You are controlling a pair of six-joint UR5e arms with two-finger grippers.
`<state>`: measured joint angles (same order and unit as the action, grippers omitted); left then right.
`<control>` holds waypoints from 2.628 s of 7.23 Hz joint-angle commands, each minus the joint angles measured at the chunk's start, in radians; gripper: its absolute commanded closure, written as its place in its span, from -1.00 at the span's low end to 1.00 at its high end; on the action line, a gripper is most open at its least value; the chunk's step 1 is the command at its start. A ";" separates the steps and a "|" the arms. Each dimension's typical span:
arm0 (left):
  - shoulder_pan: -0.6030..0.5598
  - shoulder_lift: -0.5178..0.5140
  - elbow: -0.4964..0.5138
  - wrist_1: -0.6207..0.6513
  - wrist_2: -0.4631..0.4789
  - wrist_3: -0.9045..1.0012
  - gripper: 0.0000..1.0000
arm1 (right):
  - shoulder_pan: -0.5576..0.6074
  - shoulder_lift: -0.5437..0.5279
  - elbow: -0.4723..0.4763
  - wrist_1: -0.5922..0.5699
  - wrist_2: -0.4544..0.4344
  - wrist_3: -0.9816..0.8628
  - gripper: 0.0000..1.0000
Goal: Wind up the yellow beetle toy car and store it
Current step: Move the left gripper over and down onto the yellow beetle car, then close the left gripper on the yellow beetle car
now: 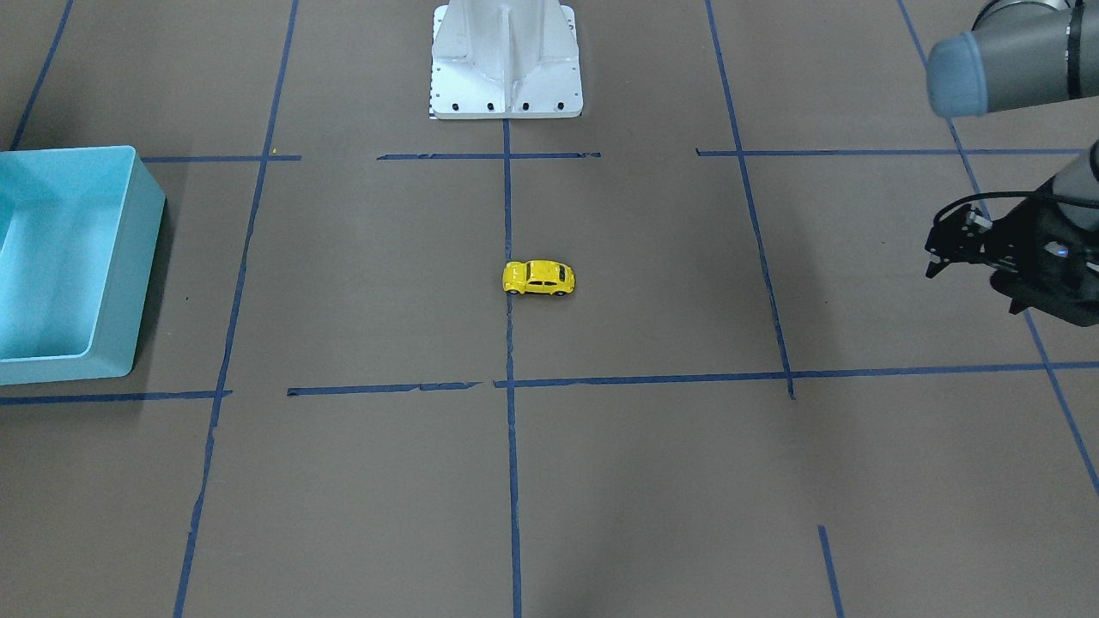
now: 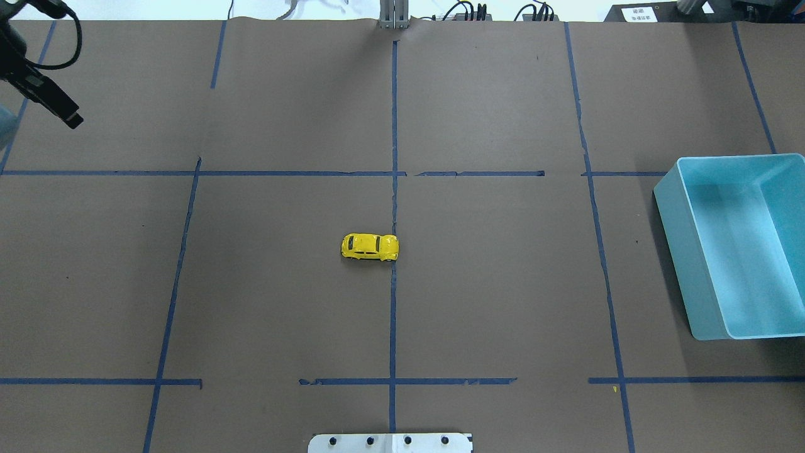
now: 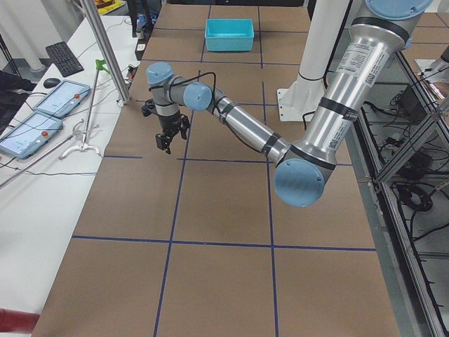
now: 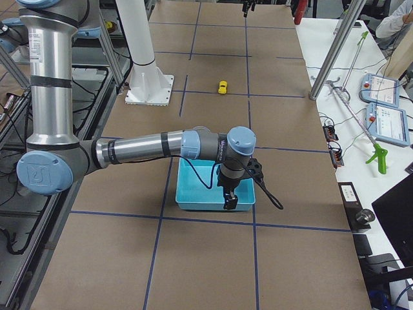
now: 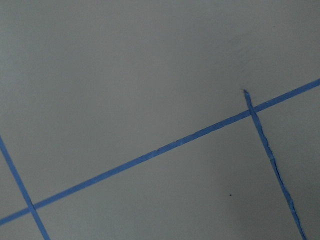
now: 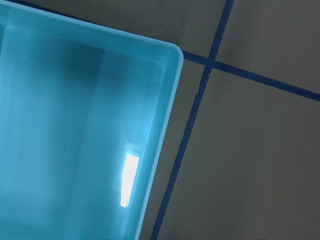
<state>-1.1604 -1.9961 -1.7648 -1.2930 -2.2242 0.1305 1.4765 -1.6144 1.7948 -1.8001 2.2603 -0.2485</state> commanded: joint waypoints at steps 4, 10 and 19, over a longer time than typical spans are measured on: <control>0.373 -0.213 0.002 -0.108 0.145 0.233 -1.00 | -0.001 -0.001 -0.006 -0.001 -0.001 0.000 -1.00; 0.569 -0.320 0.147 -0.290 0.198 0.206 -1.00 | -0.001 -0.001 -0.008 -0.001 -0.001 0.000 -1.00; 0.630 -0.365 0.318 -0.453 0.259 0.152 -0.98 | -0.001 -0.002 -0.009 -0.001 -0.002 0.000 -1.00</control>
<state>-0.5313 -2.3603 -1.4541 -1.7404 -1.9662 0.2825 1.4757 -1.6165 1.7856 -1.8009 2.2581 -0.2485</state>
